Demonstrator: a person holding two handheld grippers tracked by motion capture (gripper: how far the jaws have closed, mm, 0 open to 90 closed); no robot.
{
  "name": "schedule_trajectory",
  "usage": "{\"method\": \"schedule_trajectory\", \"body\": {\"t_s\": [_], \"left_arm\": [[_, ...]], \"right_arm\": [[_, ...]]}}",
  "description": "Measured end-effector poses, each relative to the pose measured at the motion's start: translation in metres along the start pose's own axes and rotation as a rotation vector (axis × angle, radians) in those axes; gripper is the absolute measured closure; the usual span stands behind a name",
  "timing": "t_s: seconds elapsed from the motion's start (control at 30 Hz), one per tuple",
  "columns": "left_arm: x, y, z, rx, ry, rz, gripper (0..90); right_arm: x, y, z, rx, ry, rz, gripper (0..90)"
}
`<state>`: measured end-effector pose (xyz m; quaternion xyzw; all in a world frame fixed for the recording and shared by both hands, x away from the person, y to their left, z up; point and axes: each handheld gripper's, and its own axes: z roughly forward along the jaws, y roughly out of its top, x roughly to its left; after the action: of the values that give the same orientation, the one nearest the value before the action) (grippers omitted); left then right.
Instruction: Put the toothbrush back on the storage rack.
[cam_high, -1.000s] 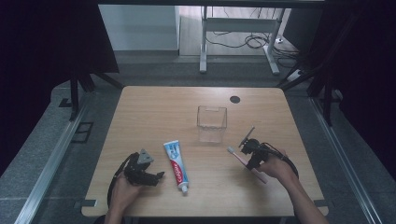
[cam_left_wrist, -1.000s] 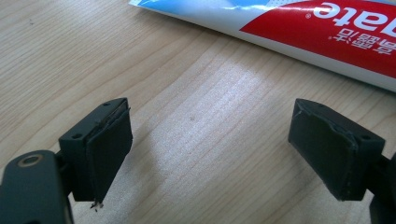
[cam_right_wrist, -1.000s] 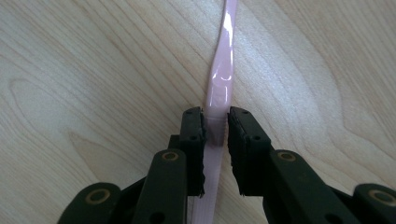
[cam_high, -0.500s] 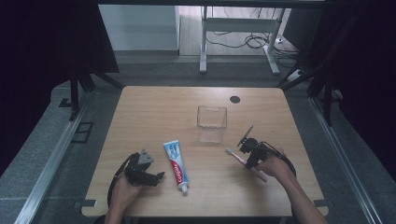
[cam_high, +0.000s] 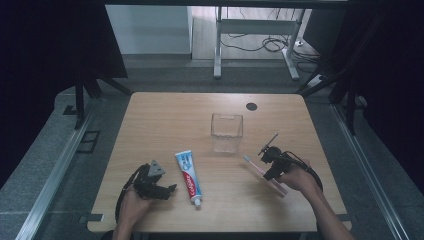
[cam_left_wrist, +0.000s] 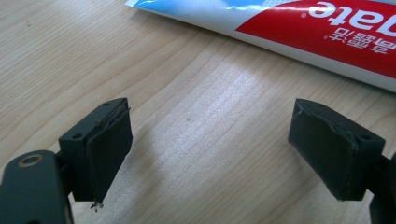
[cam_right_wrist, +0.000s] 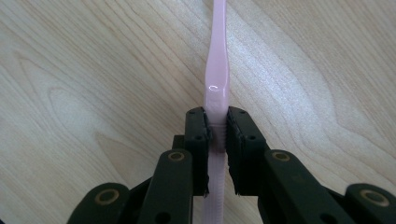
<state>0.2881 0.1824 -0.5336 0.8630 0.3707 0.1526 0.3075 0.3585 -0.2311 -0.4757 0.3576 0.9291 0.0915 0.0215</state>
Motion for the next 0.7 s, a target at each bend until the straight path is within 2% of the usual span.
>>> {"method": "schedule_trajectory", "body": {"t_s": [0.27, 0.7], "left_arm": [[0.0, 0.0, -0.001, -0.005, 0.003, -0.006, 13.7], [0.0, 0.0, -0.001, -0.011, -0.003, -0.007, 13.7]], "right_arm": [[0.001, -0.005, -0.017, -0.067, 0.008, 0.004, 79.2], [0.001, -0.006, -0.04, -0.167, -0.004, 0.0, 79.2]]}}
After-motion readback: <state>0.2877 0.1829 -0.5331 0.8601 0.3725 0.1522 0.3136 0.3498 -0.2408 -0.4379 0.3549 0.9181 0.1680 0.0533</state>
